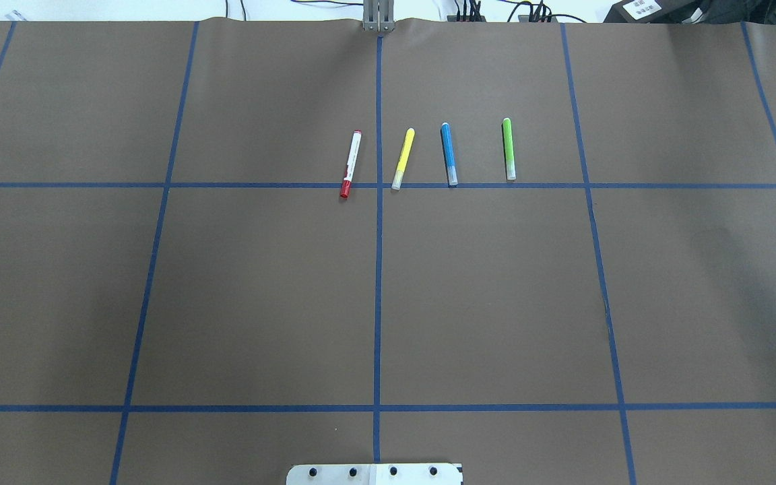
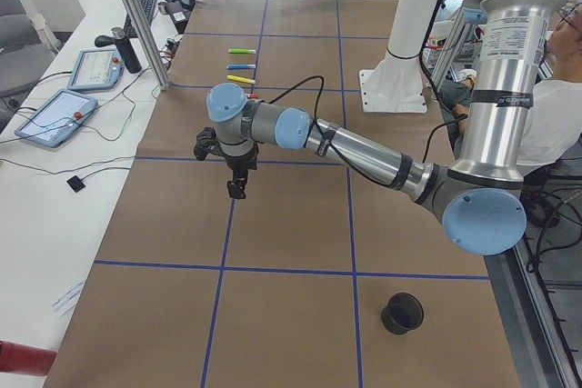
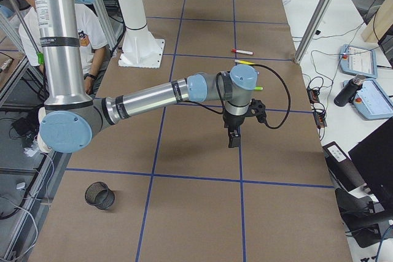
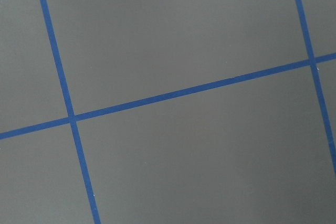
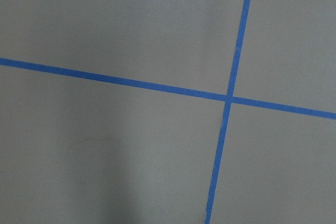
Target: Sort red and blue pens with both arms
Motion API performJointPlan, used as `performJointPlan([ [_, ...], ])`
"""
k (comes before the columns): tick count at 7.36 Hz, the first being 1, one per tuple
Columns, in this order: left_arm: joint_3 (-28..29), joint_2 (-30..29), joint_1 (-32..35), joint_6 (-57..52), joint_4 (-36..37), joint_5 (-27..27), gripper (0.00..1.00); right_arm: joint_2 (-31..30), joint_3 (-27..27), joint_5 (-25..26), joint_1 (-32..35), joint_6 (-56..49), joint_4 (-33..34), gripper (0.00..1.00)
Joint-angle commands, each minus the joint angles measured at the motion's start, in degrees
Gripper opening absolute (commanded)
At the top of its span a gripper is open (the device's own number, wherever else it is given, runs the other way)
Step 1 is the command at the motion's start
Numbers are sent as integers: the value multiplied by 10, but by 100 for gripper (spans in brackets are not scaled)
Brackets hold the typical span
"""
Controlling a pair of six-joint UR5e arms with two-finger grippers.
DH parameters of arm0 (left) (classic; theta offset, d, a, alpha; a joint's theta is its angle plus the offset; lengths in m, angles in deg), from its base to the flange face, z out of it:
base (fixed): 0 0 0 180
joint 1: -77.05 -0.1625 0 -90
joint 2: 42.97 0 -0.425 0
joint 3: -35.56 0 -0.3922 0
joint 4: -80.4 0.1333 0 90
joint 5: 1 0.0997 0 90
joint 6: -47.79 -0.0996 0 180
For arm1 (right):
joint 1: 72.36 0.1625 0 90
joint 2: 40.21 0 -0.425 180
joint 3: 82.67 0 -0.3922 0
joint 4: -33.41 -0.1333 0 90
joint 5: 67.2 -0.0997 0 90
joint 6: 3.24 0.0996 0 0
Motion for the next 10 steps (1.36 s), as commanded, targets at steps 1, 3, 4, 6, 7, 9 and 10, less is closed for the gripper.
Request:
performJointPlan([
  [1, -12, 8, -1, 0, 0, -3, 100, -21, -7, -1, 0, -2, -8, 100],
  [3, -27, 25, -2, 1, -5, -8, 100, -24, -8, -3, 0, 3, -13, 100],
  [4, -43, 26, -2, 18, 0, -5, 100, -25, -22, -12, 0, 3, -13, 100],
  [6, -37, 32, 3, 23, 10, -26, 100, -25, -21, -25, -1, 3, -13, 100],
  [7, -34, 54, -3, 26, -8, -41, 100, -25, -34, -25, -1, 5, -13, 100],
  [9, -34, 53, -3, 26, -10, -43, 100, -24, -29, -25, -2, 5, -14, 100],
  [10, -33, 52, -3, 26, -10, -43, 100, -24, -29, -26, -1, 6, -26, 100],
])
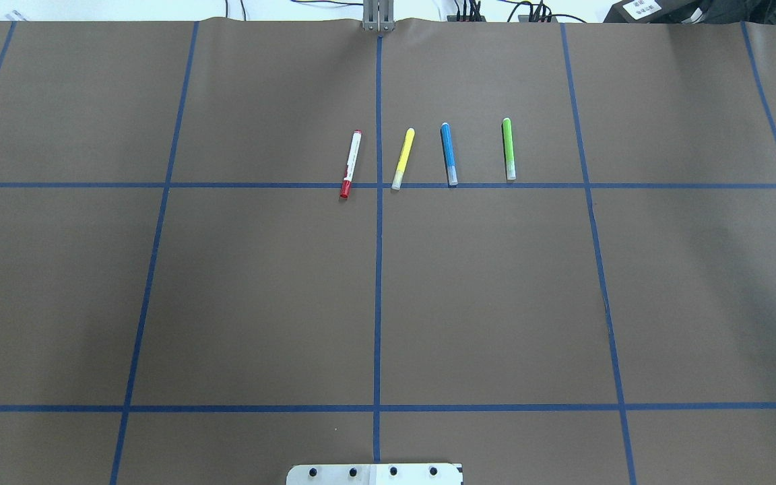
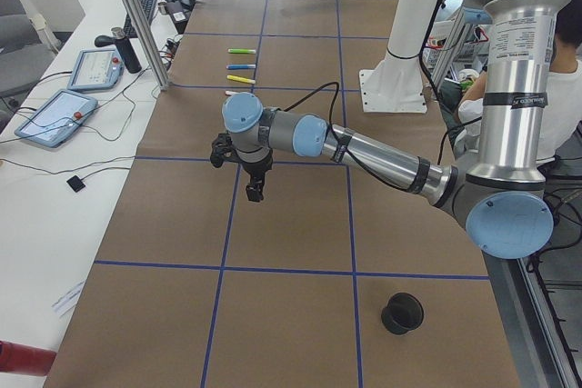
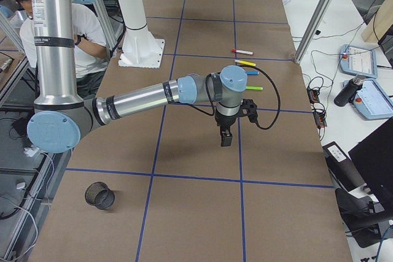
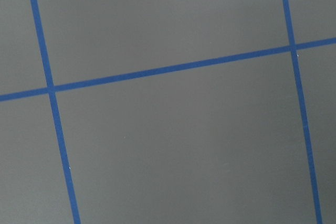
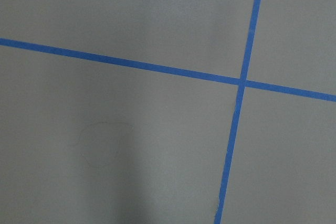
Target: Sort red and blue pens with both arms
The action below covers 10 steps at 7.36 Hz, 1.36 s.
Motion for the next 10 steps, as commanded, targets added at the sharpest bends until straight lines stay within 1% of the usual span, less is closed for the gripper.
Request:
performJointPlan([
  [1, -3, 0, 0, 1, -8, -1, 100, 0, 1, -1, 0, 1, -13, 100],
  [3, -2, 0, 0, 2, -28, 0, 100, -4, 2, -2, 0, 1, -12, 100],
  [6, -4, -21, -9, 85, -31, -1, 100, -4, 8, -17, 0, 0, -15, 100],
  [8, -5, -15, -19, 84, -64, -5, 100, -3, 9, -16, 0, 0, -15, 100],
  [10, -29, -13, -19, 87, -61, -7, 100, -3, 14, -17, 0, 0, -14, 100],
])
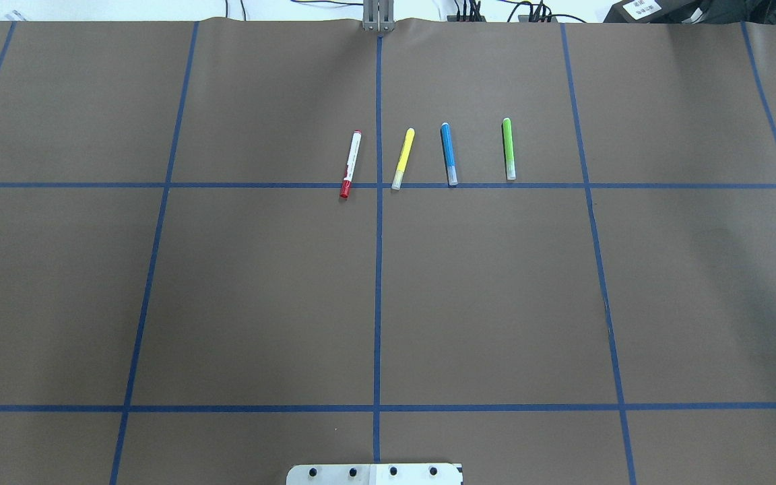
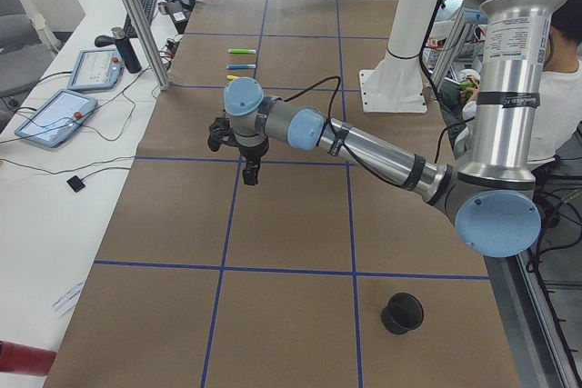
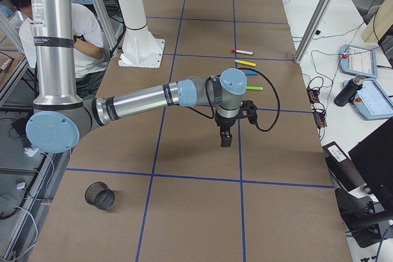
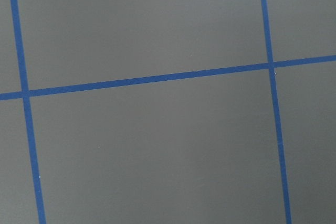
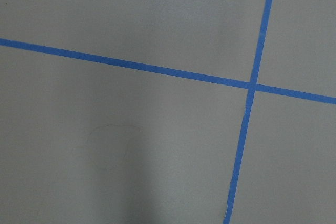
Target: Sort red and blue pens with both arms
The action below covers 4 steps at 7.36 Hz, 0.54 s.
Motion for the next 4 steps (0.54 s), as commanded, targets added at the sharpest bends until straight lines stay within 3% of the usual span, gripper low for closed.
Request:
performJointPlan([
  [1, -13, -5, -20, -2, -5, 5, 100, 5, 1, -3, 0, -1, 1, 100],
  [3, 7, -59, -81, 63, -25, 9, 100, -6, 2, -26, 0, -3, 0, 100],
  [4, 17, -116, -134, 85, -21, 72, 100, 0, 11, -25, -1, -5, -1, 100],
])
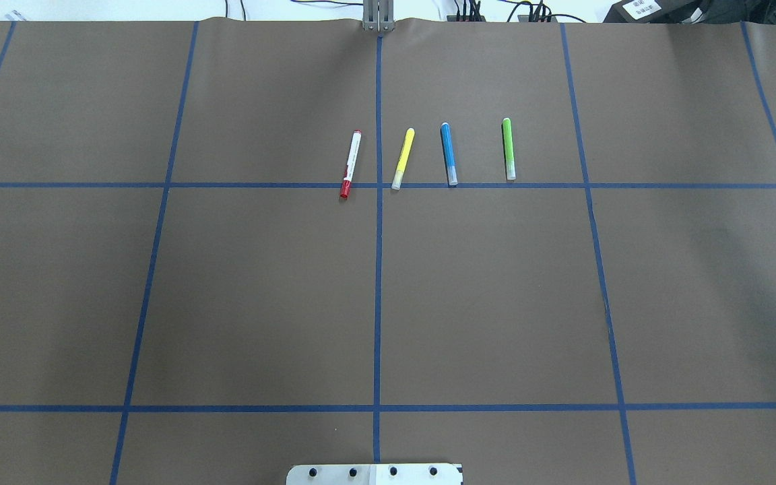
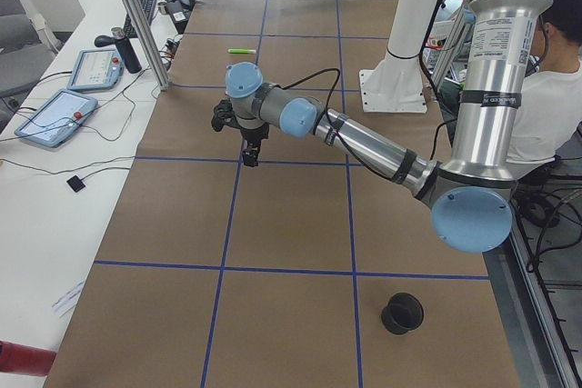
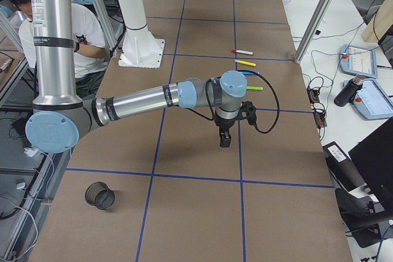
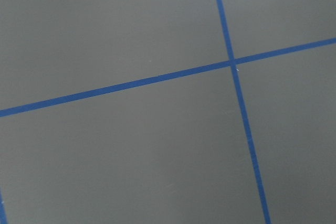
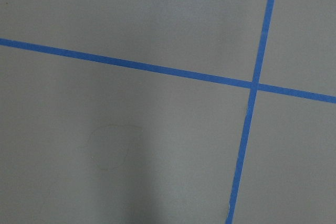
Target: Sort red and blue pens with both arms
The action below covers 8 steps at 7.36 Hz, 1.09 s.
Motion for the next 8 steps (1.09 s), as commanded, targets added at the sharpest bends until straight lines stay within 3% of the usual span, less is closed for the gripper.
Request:
performJointPlan([
  [1, 28, -92, -101, 69, 0, 71, 100, 6, 10, -5, -1, -2, -1, 100],
  [3, 121, -212, -145, 122, -2, 86, 100, 10, 15, -5, -2, 1, -24, 100],
  [4, 182, -276, -183, 158, -4, 124, 100, 10, 24, -6, -9, 2, -56, 100],
  [5, 234, -307, -196, 160, -40, 137, 98, 8, 28, -10, -11, 9, -66, 100],
  [6, 300, -325, -204, 171, -124, 138, 98, 7, 38, -16, -17, 5, -69, 100],
  [8, 427, -438, -258, 244, -150, 178, 97, 7, 35, -23, -33, 7, -70, 100],
])
